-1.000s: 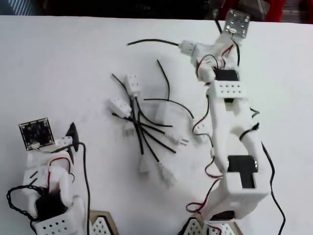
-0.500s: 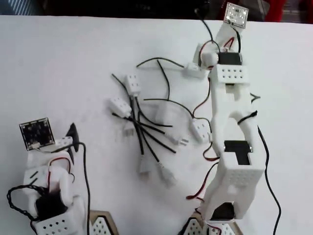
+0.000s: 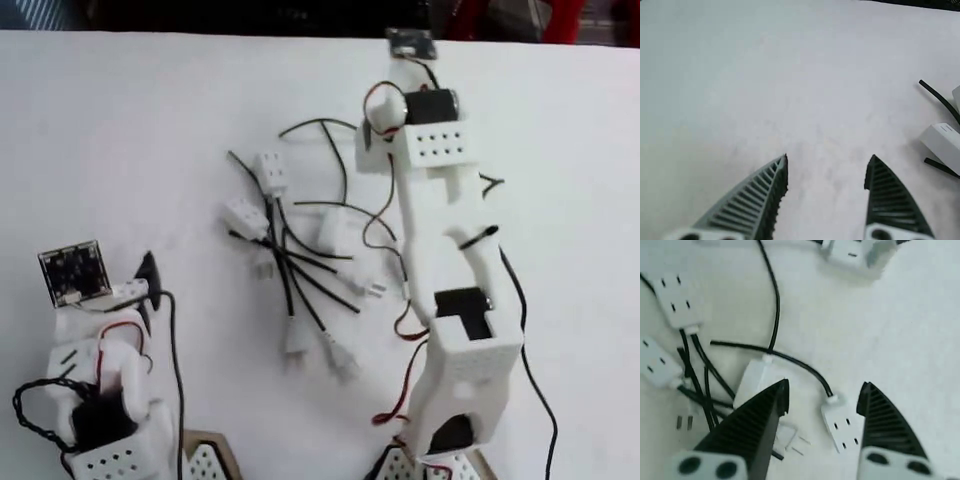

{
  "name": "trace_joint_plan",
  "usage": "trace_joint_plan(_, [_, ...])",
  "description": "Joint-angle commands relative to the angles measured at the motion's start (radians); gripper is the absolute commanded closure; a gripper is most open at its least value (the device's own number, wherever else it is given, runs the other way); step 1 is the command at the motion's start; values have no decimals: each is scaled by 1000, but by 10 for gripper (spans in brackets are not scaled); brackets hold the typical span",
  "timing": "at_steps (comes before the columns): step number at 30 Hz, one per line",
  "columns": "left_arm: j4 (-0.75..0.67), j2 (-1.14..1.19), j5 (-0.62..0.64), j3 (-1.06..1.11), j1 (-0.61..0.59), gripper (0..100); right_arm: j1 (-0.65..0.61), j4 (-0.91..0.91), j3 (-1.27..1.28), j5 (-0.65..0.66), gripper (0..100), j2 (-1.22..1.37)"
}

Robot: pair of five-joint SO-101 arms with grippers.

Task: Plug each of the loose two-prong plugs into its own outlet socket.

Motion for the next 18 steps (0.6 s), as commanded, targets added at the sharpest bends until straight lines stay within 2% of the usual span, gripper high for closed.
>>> trace_joint_plan(1, [-20,-13,0,-8,-2,751,-39,107,-49,114,779,-22])
trace_joint_plan(6, [-20,-13,0,-8,-2,751,-50,107,57,226,779,-65])
trace_joint_plan(12, [-20,-13,0,-8,-2,751,-142,104,402,367,780,-325])
trace_joint_plan(18, [-20,-13,0,-8,-2,751,-183,-81,799,509,780,-510])
